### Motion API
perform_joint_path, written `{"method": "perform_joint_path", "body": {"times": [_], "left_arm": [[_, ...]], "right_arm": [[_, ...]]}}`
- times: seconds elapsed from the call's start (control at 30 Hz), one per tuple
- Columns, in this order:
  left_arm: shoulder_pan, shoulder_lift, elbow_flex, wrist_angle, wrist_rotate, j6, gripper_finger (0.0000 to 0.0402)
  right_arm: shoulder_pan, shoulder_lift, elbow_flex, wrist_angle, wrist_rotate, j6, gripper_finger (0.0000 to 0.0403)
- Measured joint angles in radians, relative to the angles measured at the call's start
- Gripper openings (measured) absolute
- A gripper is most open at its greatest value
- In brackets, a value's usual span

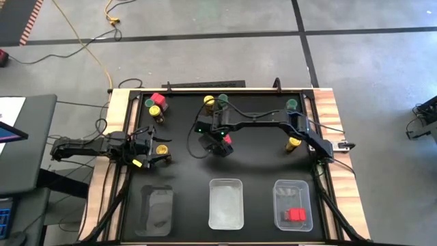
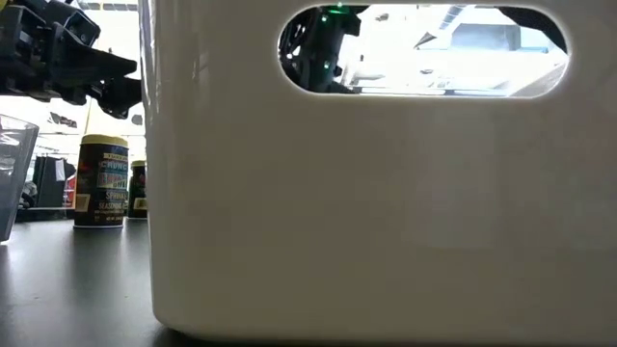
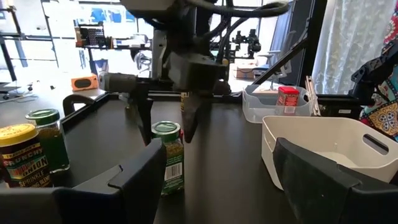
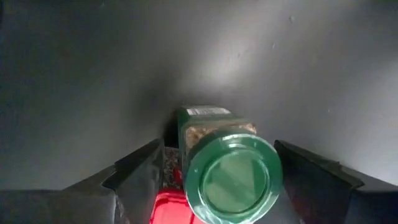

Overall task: Sort spices by type
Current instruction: Put the bottom center green seasoning bottle into the white bin

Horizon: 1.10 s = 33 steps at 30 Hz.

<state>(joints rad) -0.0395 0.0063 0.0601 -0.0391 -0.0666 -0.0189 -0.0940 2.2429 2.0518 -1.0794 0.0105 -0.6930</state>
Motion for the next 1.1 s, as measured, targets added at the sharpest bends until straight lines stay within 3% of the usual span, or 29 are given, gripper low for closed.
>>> {"method": "perform_joint_path", "body": {"times": [0.17,0.5,0.57,0.83,1.1], "left_arm": [[0.0,0.0,0.0,0.0,0.0,0.0,0.0281],[0.0,0.0,0.0,0.0,0.0,0.0,0.0281],[0.0,0.0,0.0,0.0,0.0,0.0,0.0281],[0.0,0.0,0.0,0.0,0.0,0.0,0.0281],[0.0,0.0,0.0,0.0,0.0,0.0,0.0281]], "right_arm": [[0.0,0.014,-0.001,0.006,0.001,0.0,0.0315],[0.002,0.036,-0.001,-0.012,0.039,0.015,0.0225],[0.003,0.036,-0.001,-0.001,0.048,0.026,0.0222],[-0.009,0.034,0.008,0.054,0.053,0.282,0.0222],[-0.057,0.032,0.101,-0.034,0.035,0.862,0.0222]]}}
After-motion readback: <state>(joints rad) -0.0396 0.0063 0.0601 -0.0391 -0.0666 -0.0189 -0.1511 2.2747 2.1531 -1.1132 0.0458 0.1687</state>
